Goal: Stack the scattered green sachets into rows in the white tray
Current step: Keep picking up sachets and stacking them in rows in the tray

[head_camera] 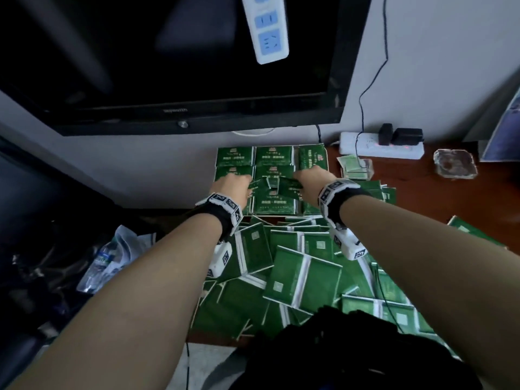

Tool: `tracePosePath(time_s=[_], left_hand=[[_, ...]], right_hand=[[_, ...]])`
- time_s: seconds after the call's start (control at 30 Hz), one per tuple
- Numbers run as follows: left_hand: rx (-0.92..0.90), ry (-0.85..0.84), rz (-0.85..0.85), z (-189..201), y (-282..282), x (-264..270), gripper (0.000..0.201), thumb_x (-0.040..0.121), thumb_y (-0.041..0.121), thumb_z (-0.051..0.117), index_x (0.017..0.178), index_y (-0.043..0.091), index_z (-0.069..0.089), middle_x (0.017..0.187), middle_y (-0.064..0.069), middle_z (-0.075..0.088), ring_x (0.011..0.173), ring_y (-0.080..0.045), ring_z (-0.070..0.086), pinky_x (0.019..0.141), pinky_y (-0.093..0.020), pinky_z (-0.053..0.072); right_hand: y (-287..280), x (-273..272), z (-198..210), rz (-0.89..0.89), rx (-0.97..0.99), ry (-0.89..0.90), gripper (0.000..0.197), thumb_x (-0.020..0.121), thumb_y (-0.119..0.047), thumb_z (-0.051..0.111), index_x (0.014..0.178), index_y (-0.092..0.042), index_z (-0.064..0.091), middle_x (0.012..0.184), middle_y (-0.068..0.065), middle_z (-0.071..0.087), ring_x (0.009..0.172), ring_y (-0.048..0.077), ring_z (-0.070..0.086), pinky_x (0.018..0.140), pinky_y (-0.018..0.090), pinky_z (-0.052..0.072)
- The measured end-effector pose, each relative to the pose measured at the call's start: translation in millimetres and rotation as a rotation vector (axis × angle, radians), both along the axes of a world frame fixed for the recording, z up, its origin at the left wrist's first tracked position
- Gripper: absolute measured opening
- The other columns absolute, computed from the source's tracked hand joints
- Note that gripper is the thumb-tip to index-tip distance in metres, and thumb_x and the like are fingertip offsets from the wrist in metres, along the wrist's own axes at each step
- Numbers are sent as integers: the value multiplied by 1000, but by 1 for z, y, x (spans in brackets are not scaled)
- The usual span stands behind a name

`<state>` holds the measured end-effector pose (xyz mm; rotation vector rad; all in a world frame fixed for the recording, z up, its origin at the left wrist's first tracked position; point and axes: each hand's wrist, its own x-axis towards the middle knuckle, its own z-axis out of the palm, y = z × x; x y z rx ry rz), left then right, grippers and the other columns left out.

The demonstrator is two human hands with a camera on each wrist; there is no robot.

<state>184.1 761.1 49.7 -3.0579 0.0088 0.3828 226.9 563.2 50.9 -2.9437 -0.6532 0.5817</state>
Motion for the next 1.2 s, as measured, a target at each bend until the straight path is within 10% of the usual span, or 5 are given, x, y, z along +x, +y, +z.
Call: tracePosePath(time_s=[0.23,0.47,0.7,1.2], left_hand=[[-70,7,-71,-44,59,5,42,97,6,52,134,22,58,119,-5,66,99,-26,66,78,-38,58],[-120,27,-149,-95,89,-4,60,94,-2,47,149,21,41,155,7,37,122,-20,56,87,-34,56],[-164,-34,-140,-115,96,1,57,96,1,45,148,22,43,153,5,39,137,-22,40,102,-38,46],[-145,14,-231,-122,99,13,48,96,20,61,142,22,49,150,2,42,136,-22,40,107,-43,40]], right_hand=[[47,-5,-35,15,-28,41,49,92,7,43,138,-11,43,90,9,58,77,26,59,67,34,55],[57,-21,-63,104,-82,28,64,95,6,42,154,-16,27,154,10,37,132,31,47,101,36,46],[71,-12,-96,172,-132,-10,76,92,4,40,158,-16,8,165,10,3,152,27,4,124,40,5],[66,-2,-130,155,-150,-1,82,93,-3,47,158,-21,2,163,10,-17,152,27,-7,123,43,0]])
